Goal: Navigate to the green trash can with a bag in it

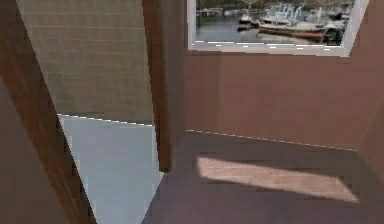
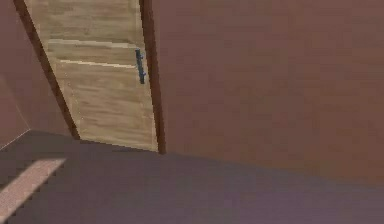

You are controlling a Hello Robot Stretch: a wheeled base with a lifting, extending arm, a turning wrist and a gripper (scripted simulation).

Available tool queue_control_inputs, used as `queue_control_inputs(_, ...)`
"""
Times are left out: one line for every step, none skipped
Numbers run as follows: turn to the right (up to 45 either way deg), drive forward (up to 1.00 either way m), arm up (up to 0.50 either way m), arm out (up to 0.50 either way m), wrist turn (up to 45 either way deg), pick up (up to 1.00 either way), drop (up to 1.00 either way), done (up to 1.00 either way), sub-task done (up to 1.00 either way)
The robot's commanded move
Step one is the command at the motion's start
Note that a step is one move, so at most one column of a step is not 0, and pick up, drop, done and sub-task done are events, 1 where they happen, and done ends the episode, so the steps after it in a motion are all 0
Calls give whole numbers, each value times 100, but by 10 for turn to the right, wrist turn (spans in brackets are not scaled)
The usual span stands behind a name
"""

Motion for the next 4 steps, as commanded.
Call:
queue_control_inputs(90, 0, 0, 0, 0, 0, 0, 0, 0)
queue_control_inputs(0, 60, 0, 0, 0, 0, 0, 0, 0)
queue_control_inputs(-450, 0, 0, 0, 0, 0, 0, 0, 0)
queue_control_inputs(-30, 0, 0, 0, 0, 0, 0, 0, 0)
